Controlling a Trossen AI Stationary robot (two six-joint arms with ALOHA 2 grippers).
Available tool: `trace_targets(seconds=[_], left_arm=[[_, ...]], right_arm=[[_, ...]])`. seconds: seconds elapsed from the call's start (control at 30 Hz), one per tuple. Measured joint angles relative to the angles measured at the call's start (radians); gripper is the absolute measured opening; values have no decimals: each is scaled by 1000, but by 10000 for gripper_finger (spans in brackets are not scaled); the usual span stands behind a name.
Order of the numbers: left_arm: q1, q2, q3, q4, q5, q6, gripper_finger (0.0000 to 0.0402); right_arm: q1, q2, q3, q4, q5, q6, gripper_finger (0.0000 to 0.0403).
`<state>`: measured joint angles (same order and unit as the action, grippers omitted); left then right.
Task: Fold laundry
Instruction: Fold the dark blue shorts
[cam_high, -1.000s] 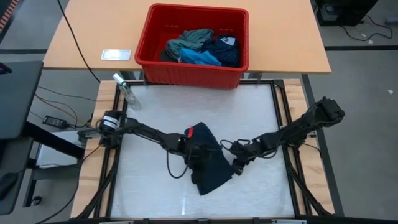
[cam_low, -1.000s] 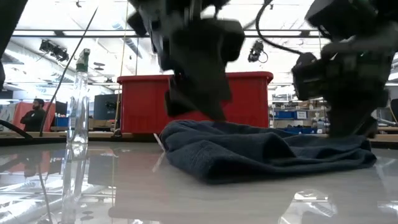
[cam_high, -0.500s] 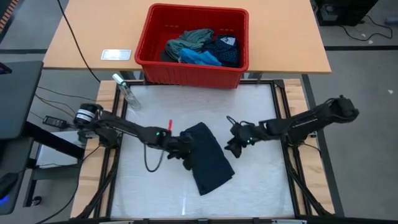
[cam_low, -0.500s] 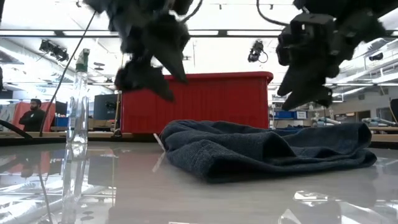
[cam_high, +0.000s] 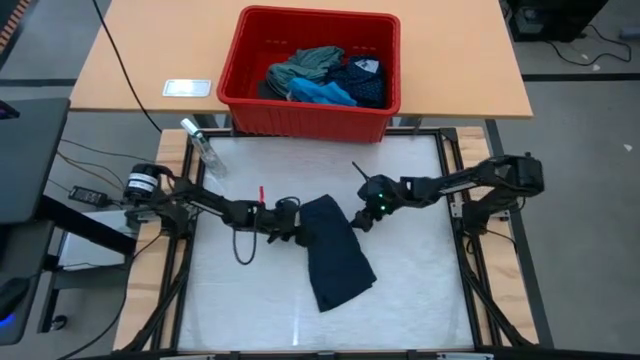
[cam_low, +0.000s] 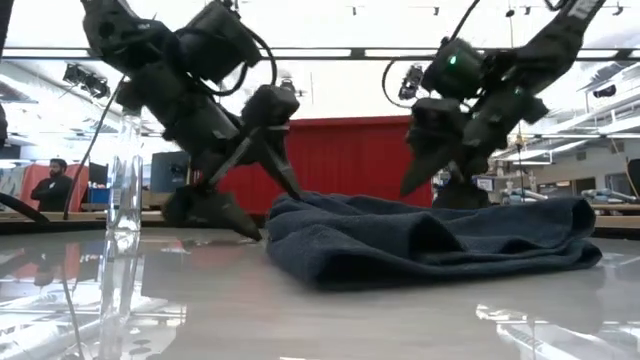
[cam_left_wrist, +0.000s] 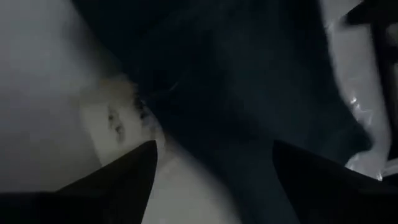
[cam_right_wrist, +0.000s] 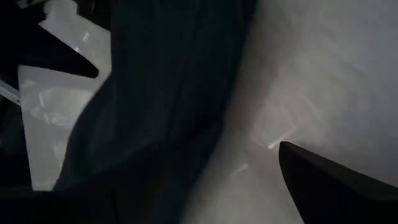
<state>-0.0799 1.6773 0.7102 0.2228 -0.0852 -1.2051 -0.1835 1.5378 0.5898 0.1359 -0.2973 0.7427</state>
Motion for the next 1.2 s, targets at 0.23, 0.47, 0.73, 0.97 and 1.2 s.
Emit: trace_targets(seconds=[0.23, 0.47, 0.73, 0.97, 1.2], left_arm=[[60, 58, 15, 76, 7, 165, 319], [143, 105, 20, 161, 82, 266, 232], [211, 135, 24, 193, 196, 336, 49], [300, 66, 22, 295, 258, 487, 6], [384, -141, 22, 324, 276, 611, 3]], right_arm=[[-17, 150, 82, 72, -45, 22, 298], [-44, 279, 194, 66, -92, 104, 248], [-77, 282, 219, 24, -105, 96, 55], [-123, 146, 217, 4, -90, -32, 11], [-151, -77, 289, -112, 69, -239, 10]])
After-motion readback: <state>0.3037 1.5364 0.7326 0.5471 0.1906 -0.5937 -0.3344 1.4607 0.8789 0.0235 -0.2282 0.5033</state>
